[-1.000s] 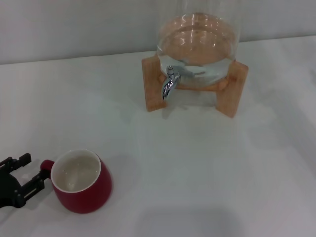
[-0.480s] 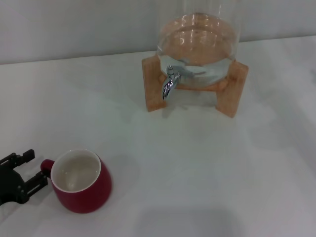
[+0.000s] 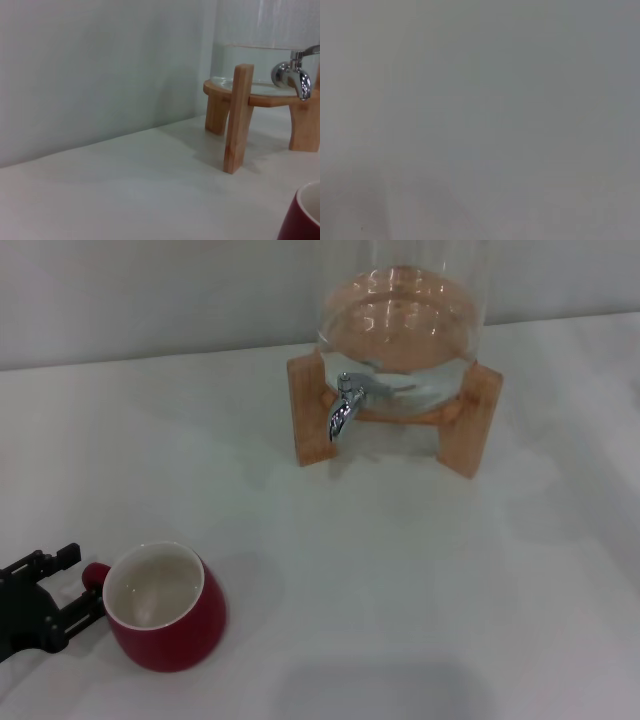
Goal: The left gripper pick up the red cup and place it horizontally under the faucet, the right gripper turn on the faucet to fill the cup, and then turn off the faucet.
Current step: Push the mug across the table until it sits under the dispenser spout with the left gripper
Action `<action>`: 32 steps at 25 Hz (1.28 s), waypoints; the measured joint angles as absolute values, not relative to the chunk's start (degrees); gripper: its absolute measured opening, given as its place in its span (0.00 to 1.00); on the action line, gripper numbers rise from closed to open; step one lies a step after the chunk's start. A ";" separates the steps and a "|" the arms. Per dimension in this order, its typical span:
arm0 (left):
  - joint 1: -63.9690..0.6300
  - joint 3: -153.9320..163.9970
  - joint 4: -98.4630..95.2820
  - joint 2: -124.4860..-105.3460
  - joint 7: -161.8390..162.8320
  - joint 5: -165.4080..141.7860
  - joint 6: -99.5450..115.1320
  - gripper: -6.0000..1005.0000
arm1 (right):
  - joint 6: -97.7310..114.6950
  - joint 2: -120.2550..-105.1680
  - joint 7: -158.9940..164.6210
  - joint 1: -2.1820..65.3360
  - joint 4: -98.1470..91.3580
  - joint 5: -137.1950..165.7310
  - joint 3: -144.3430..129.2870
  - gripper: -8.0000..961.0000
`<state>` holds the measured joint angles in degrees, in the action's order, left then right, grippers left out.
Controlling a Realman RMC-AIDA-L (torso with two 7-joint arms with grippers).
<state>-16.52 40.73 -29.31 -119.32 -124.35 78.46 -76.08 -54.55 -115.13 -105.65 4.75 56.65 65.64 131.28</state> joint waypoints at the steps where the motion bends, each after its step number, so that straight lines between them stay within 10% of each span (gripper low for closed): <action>1: -16.53 40.75 -29.31 -119.33 -124.27 78.46 -76.09 0.62 | -54.56 -115.13 -105.64 4.75 56.63 65.64 131.27 0.66; 23: -15.98 41.48 -29.80 -119.28 -118.91 78.77 -76.70 0.20 | -54.72 -115.13 -105.64 4.44 56.60 65.66 131.31 0.66; 32: -16.10 41.37 -29.89 -119.24 -119.04 82.17 -77.83 0.20 | -54.76 -115.13 -105.64 4.38 56.53 65.66 131.27 0.66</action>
<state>-16.10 41.37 -29.89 -119.24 -119.05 82.17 -77.83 -54.76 -115.13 -105.64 4.38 56.53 65.66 131.27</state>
